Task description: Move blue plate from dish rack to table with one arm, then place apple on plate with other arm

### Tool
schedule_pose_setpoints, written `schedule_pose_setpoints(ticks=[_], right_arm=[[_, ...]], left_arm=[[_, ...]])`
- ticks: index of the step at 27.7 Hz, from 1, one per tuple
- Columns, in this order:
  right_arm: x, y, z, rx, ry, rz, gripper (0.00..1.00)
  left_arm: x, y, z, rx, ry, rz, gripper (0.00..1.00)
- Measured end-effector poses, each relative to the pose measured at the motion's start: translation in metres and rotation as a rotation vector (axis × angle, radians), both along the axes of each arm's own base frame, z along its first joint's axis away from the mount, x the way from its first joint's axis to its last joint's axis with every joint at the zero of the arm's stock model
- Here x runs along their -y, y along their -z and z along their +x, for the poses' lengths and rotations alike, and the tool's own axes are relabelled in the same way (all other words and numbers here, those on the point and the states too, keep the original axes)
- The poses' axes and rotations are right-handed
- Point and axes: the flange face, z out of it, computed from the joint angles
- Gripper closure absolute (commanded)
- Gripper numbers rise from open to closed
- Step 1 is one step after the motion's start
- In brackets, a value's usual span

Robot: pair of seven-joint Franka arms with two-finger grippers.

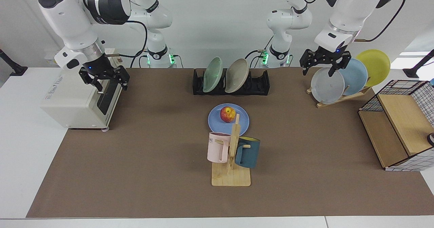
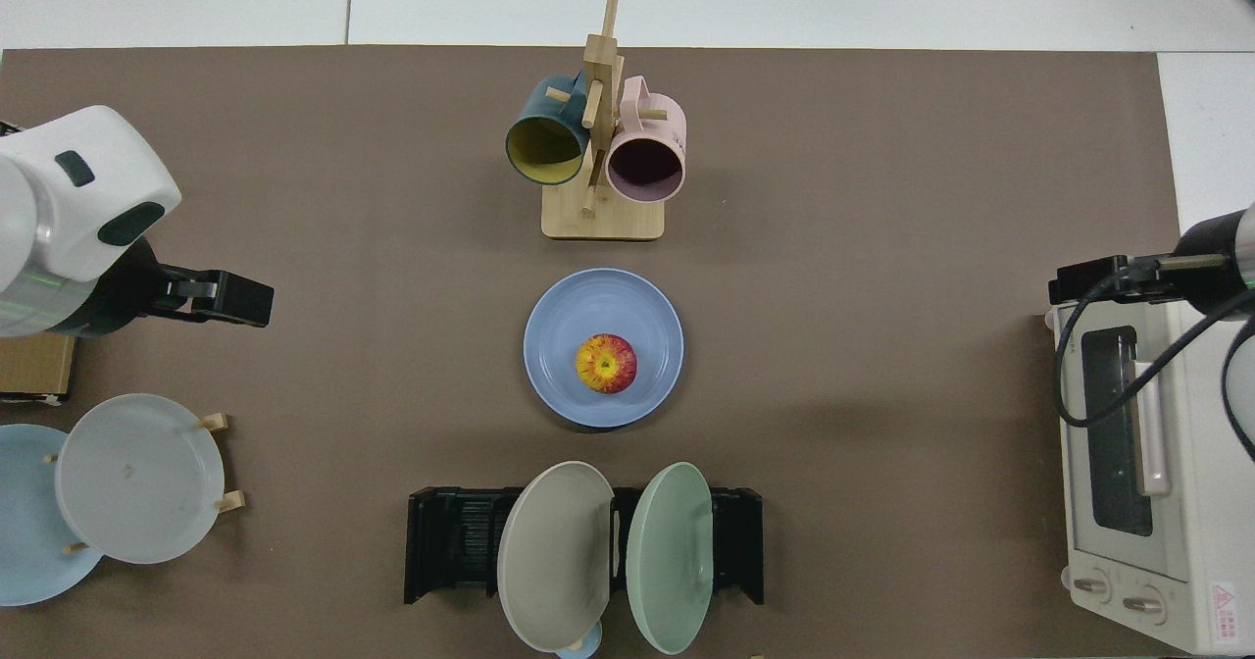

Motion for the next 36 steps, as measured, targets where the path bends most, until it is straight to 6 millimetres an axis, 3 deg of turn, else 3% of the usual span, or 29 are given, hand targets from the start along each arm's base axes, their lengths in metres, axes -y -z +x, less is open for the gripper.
schedule_pose_setpoints(ticks=[9,16,36], right_arm=[[-0.012,-0.001,0.001,0.001,0.044,-0.004,0.0],[-0.021,-0.015,0.002,0.019,0.029,-0.037,0.0],[-0.023,-0.032,-0.001,0.018,0.026,-0.038,0.0]], left_arm=[[0.0,0.0,0.0,0.0,0.0,0.0,0.0],[0.0,0.0,0.0,0.0,0.0,0.0,0.0],[0.0,0.0,0.0,0.0,0.0,0.0,0.0]])
